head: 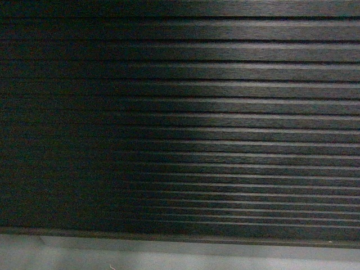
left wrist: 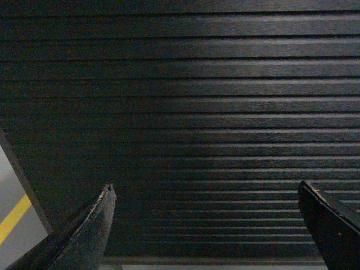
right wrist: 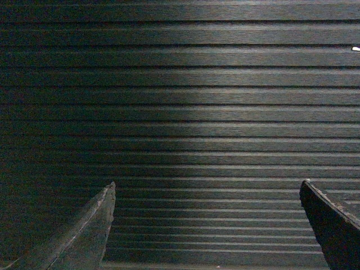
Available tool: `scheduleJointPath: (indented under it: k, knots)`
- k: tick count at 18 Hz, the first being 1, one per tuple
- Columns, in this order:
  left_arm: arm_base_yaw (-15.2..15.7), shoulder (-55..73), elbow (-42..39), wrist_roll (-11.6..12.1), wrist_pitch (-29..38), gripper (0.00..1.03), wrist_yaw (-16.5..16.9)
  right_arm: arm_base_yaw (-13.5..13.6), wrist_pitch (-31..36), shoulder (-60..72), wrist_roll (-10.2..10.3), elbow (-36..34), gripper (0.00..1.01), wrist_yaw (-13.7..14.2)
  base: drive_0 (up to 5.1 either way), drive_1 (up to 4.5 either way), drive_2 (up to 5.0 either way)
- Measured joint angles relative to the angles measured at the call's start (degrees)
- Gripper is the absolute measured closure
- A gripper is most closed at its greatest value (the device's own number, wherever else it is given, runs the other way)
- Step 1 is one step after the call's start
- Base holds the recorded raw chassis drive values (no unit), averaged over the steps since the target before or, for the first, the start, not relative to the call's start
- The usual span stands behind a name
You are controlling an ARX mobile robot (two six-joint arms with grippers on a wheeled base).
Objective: Place dark red mango on scale at checkout
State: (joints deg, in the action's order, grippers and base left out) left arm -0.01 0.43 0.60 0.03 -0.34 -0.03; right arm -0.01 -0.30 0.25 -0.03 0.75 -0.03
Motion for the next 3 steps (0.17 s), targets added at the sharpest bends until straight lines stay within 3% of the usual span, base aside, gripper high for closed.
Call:
scheduleJointPath:
  k: [3]
  knots:
    - [0.0, 0.0, 0.0, 0.0, 0.0, 0.05, 0.0, 0.0, 0.0, 0.0, 0.0, 0.0, 0.03, 0.0, 0.0, 0.00, 0.0]
